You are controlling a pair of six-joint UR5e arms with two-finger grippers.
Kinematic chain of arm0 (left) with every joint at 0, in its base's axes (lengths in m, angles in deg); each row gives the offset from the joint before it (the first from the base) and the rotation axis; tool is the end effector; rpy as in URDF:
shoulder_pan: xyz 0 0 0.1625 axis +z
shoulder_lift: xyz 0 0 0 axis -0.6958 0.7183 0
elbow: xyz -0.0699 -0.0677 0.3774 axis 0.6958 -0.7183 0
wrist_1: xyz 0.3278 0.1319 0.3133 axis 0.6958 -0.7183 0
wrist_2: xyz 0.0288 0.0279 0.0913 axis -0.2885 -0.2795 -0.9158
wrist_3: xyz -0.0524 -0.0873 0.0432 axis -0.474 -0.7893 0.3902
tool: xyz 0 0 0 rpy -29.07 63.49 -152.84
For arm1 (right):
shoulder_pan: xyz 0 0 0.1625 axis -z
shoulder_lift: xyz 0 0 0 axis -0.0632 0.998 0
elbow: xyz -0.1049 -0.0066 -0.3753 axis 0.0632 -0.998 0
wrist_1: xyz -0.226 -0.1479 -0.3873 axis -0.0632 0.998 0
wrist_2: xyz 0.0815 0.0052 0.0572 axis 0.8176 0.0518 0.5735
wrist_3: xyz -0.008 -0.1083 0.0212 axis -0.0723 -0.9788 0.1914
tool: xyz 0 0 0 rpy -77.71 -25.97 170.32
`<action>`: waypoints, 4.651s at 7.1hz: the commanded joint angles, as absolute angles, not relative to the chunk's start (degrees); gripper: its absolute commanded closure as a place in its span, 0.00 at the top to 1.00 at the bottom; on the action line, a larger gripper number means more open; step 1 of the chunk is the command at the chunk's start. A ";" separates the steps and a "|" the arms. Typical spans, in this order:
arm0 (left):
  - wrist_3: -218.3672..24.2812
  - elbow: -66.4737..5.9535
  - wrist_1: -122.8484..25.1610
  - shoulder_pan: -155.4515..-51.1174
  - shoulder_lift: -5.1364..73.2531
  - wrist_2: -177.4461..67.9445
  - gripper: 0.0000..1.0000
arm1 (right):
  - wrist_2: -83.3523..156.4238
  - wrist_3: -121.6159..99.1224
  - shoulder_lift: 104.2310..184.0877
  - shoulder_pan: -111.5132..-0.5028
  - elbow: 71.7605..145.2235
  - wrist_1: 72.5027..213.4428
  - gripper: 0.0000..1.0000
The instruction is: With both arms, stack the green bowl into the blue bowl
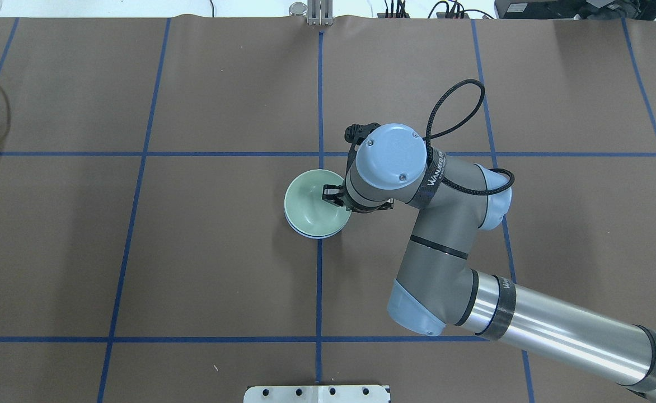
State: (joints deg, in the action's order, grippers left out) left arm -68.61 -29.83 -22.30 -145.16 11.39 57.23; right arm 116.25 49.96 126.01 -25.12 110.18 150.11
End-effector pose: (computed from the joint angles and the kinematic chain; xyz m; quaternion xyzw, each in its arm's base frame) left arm -0.1574 -0.5066 0.6567 0.0574 0.3668 0.0123 0.9284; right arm -0.5792 -0.4418 0.1550 0.0500 -0.4217 0.0838 0.9015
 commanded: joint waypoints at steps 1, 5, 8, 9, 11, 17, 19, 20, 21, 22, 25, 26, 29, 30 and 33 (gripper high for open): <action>-68.69 -29.73 -22.30 -145.16 11.39 57.22 0.98 | 116.34 50.03 125.77 -25.03 109.80 150.07 0.00; -68.69 -29.55 -22.30 -145.08 11.39 57.22 0.98 | 116.35 49.95 125.85 -24.68 109.54 150.07 0.00; -68.69 -29.55 -22.30 -145.08 11.39 57.22 0.98 | 115.73 49.86 126.12 -24.68 108.23 147.88 0.99; -68.69 -29.55 -22.30 -144.99 11.39 57.31 0.98 | 115.56 49.42 125.95 -24.76 108.22 146.57 1.00; -68.69 -29.55 -21.95 -144.90 11.39 57.31 0.98 | 118.08 47.33 125.94 -29.39 110.05 145.76 1.00; -84.29 -36.02 -21.60 -137.54 11.82 61.18 0.98 | 140.42 0.36 138.40 -64.01 102.88 145.85 1.00; -84.25 -38.25 -21.51 -136.73 11.65 62.40 0.98 | 146.28 -12.22 145.85 -72.88 102.33 145.94 1.00; -84.16 -38.26 -21.60 -136.73 12.00 62.67 0.98 | 147.45 -16.28 150.42 -77.63 102.33 145.94 1.00; -84.07 -38.43 -22.03 -136.73 11.74 62.85 0.98 | 147.37 -22.33 155.08 -80.11 102.68 145.86 1.00; -84.07 -38.61 -22.38 -136.81 11.39 62.85 0.98 | 147.20 -23.69 159.39 -83.18 103.03 145.85 1.00; -84.42 -38.34 -23.35 -136.73 9.98 62.32 0.98 | 147.28 -23.88 164.69 -87.51 105.57 145.76 1.00; -83.81 -37.65 -23.70 -136.73 9.72 62.58 0.98 | 147.28 -23.79 165.23 -87.61 106.02 145.85 1.00; -83.81 -38.69 -23.53 -136.99 9.28 62.58 0.98 | 147.37 -22.83 165.67 -87.61 106.02 145.77 1.00; -83.81 -38.69 -23.53 -137.08 9.28 62.24 0.98 | 147.46 -22.83 165.84 -87.61 106.02 145.77 1.00; -83.81 -38.69 -23.53 -137.34 9.19 62.14 0.98 | 147.37 -22.74 165.85 -87.52 105.76 145.68 1.00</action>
State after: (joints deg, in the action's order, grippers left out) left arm -83.81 -38.67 -23.53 -137.28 9.21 62.17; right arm 147.38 -22.77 165.81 -87.53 105.87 145.69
